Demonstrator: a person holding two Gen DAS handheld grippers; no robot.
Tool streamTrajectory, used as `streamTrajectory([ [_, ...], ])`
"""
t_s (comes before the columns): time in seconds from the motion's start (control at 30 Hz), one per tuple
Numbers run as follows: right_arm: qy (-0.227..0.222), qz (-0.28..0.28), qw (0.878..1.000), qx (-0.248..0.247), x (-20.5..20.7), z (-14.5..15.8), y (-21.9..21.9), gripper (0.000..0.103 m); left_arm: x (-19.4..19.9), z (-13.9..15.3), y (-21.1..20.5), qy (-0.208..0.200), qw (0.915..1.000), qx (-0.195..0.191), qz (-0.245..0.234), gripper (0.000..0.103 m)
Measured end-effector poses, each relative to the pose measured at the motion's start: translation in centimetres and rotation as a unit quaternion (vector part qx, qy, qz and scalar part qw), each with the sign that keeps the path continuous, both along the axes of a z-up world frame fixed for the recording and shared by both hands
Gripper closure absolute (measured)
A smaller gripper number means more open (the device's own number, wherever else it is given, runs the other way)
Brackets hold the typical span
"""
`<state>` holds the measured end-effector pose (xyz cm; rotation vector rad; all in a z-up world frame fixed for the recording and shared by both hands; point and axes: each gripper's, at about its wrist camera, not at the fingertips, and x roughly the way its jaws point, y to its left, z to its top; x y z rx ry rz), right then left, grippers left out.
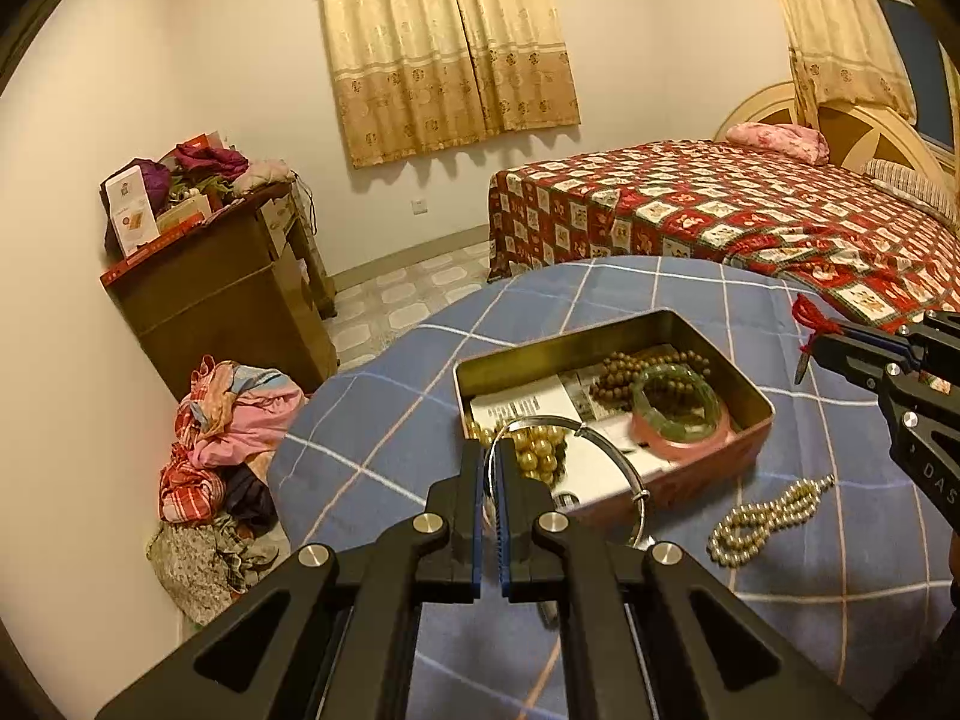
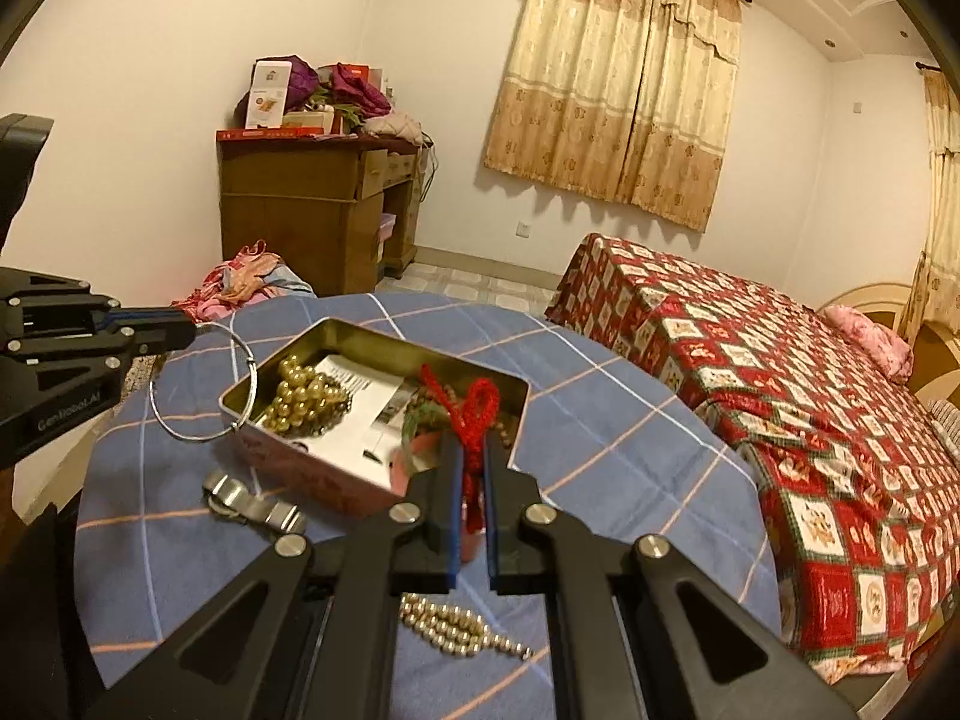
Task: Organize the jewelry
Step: 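Carry the silver bangle and red tassel over the tin with both tools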
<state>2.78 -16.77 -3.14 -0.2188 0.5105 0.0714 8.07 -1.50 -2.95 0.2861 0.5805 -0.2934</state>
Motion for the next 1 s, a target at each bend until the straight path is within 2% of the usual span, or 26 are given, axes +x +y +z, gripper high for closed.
streamTrajectory([
  [0.43,0.003,-0.002,1.000,-0.025,3.0,0.5,0.7,0.096,3.4,0.6,-1.5,-0.005,0.9997,0.022,-0.005,0.101],
  [1.0,0.019,-0.015,0.999,-0.028,6.2,0.1,0.6,0.096,6.5,-0.5,-2.7,0.005,0.9996,0.027,0.010,0.101],
])
